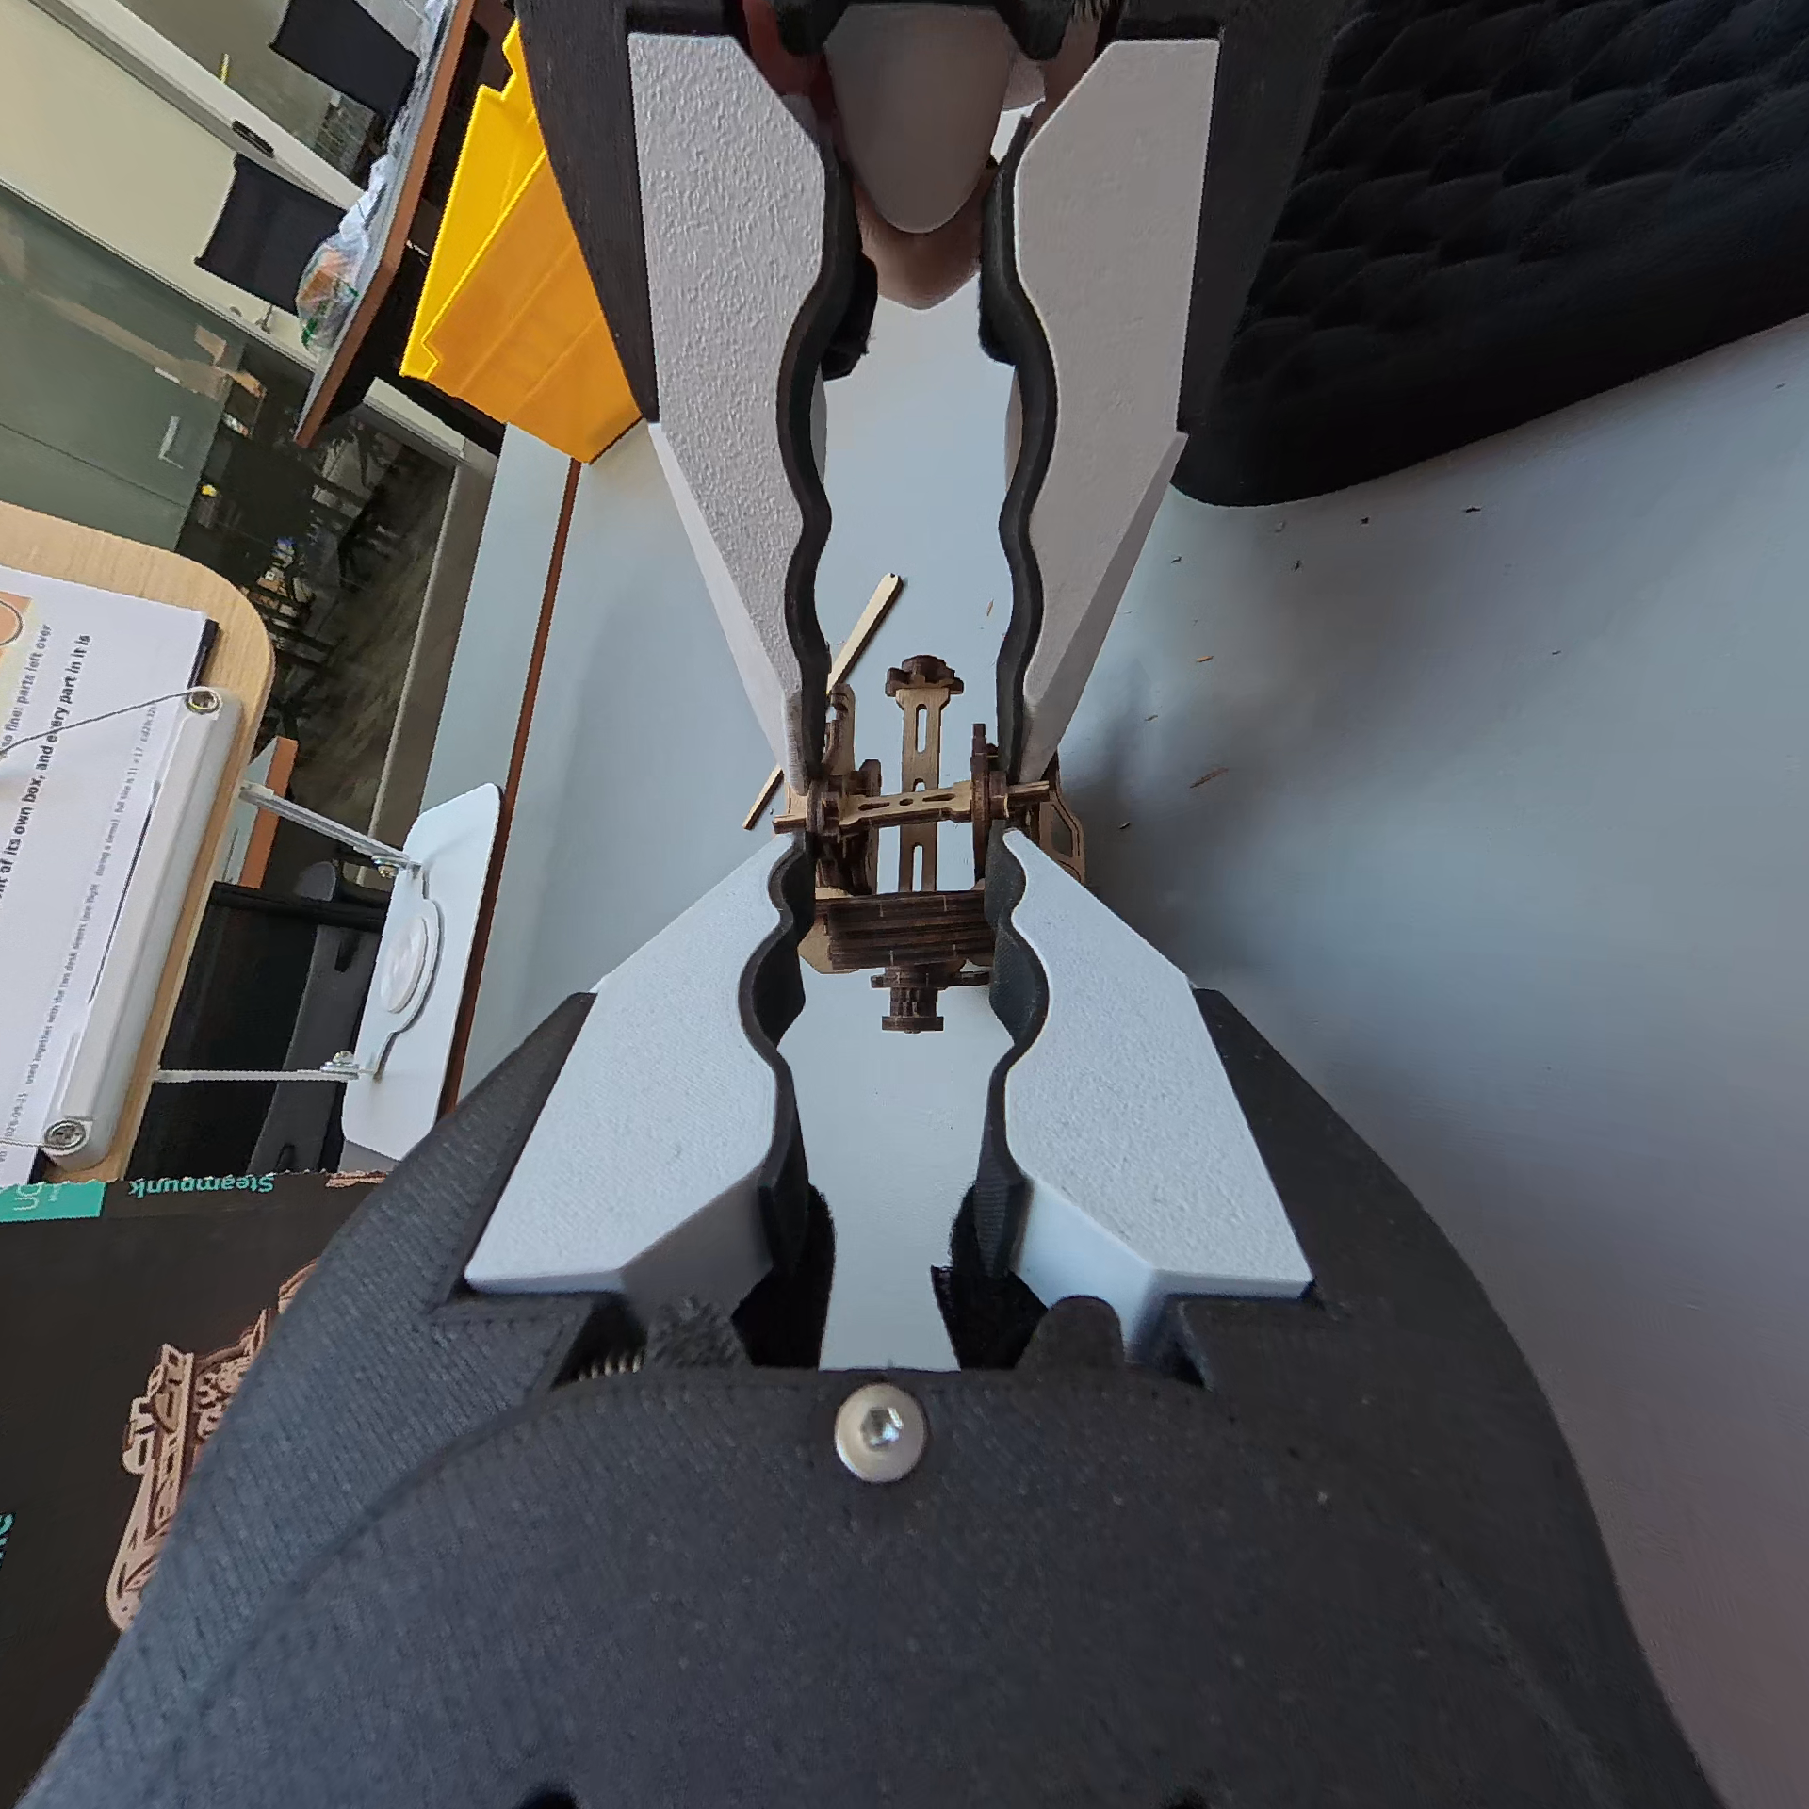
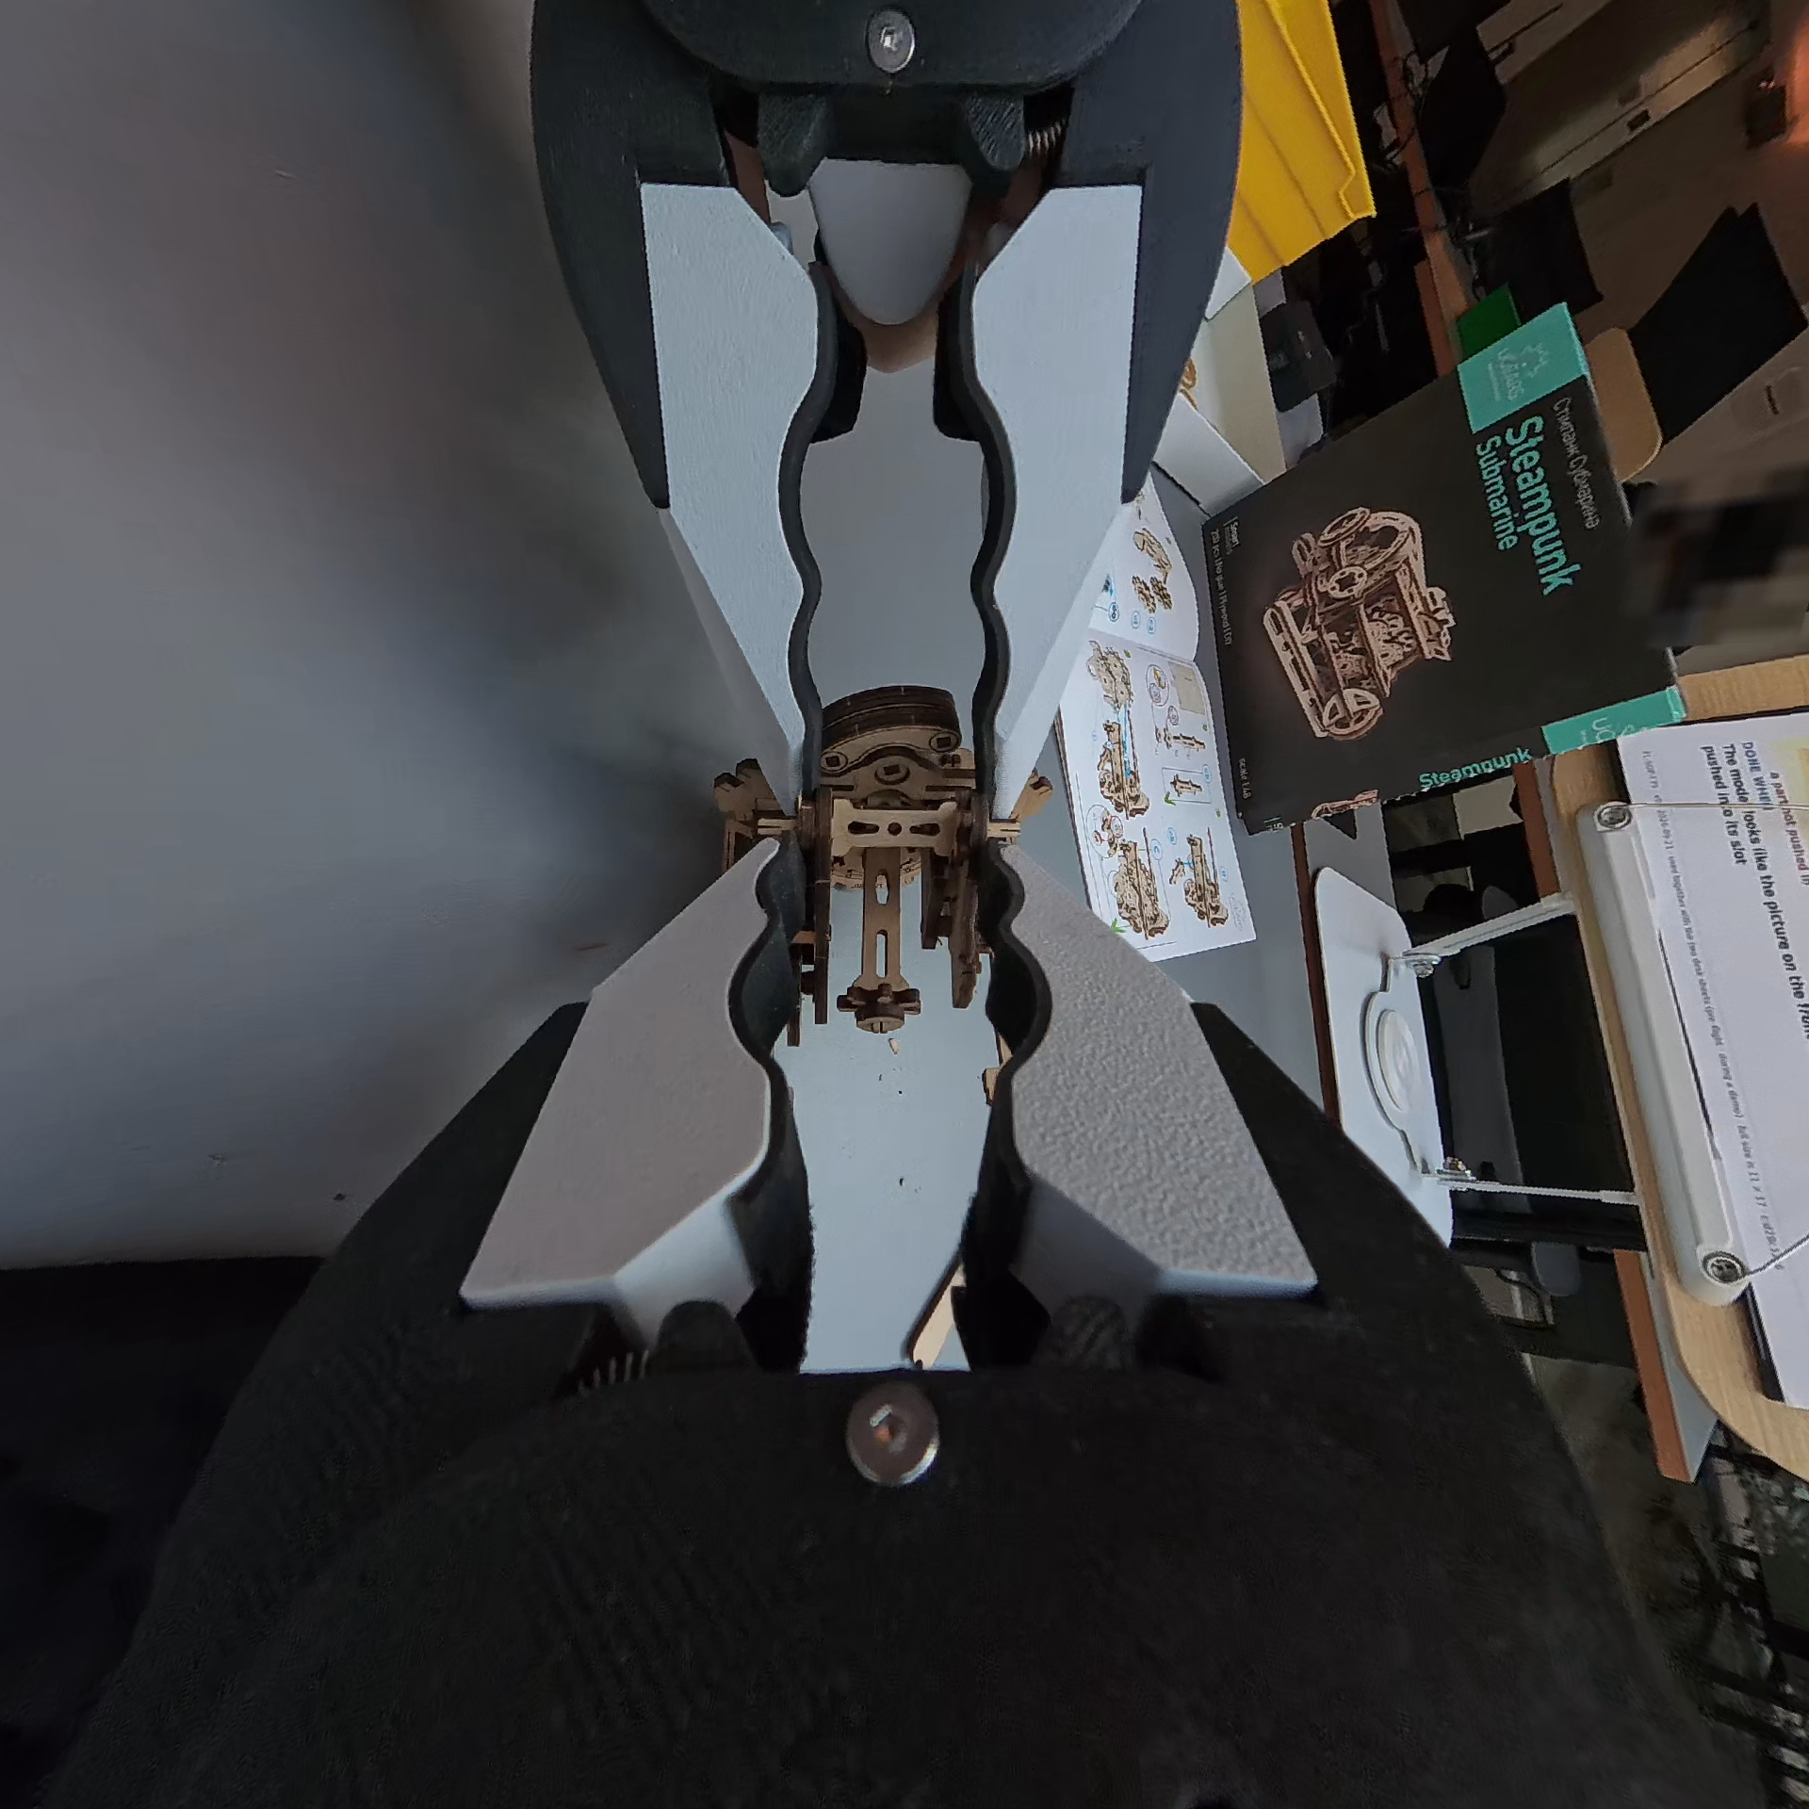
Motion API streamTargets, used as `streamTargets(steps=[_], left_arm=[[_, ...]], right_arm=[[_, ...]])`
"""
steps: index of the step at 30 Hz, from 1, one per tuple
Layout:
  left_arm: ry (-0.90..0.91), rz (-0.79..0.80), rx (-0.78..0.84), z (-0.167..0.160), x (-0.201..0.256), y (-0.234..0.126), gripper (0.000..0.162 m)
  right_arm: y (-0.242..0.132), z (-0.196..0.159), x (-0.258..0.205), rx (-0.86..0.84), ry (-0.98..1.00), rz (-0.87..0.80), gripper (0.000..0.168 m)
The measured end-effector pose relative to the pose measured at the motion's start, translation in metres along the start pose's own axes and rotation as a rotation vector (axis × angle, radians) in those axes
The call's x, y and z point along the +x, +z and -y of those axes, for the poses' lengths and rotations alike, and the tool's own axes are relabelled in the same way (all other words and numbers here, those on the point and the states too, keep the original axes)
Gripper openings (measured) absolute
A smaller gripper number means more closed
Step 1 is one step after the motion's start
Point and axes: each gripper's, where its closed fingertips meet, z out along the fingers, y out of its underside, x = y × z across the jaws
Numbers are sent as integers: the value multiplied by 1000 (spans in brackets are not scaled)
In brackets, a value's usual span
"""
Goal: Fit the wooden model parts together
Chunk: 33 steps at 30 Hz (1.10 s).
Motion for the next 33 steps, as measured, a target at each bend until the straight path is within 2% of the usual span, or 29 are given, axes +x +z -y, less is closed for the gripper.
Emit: streamTargets(steps=[7, 28, 33], left_arm=[[89, 68, -6, -2, 0, 1, 34], [13, 77, -13, -1, -3, 2, 36], [19, 86, -14, -1, -3, 3, 36]], right_arm=[[0, -2, -1, -4, -5, 3, 35], [-5, 0, 4, 23, 51, 8, 35], [-13, 8, 9, 99, 135, 35, 39]])
